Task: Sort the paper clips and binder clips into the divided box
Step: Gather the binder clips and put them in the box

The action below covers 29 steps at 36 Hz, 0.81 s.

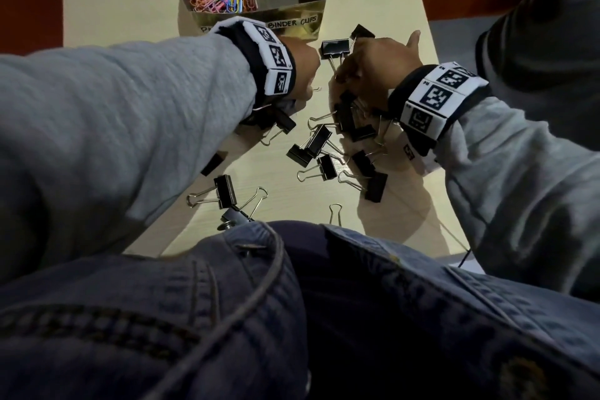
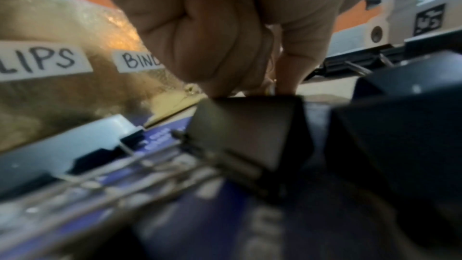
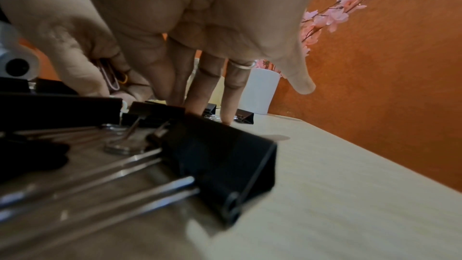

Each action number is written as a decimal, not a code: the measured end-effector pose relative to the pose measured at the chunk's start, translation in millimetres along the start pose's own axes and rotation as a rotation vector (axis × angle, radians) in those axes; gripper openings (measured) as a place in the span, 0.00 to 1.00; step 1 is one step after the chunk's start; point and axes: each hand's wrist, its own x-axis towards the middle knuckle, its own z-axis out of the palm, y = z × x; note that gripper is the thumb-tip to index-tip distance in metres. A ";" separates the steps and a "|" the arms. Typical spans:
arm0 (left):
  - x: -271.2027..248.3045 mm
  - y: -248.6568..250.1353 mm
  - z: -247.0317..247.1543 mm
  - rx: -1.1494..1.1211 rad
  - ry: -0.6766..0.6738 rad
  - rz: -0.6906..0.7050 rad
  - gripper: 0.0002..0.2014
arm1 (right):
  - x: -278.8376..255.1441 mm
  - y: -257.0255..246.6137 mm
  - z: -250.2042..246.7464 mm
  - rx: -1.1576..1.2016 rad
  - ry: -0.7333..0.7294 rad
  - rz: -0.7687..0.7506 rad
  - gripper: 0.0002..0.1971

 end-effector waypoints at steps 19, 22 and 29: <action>0.1 -124.5 -48.3 -0.095 0.222 -0.281 0.11 | -27.8 16.5 5.0 0.295 0.196 -0.039 0.20; 10.9 -126.7 -42.0 -0.029 0.179 -0.242 0.12 | -15.2 14.5 0.3 0.302 0.173 0.050 0.27; -14.6 -131.4 -42.1 -0.264 0.341 -0.236 0.19 | 30.8 -10.8 -8.0 0.202 -0.002 0.083 0.26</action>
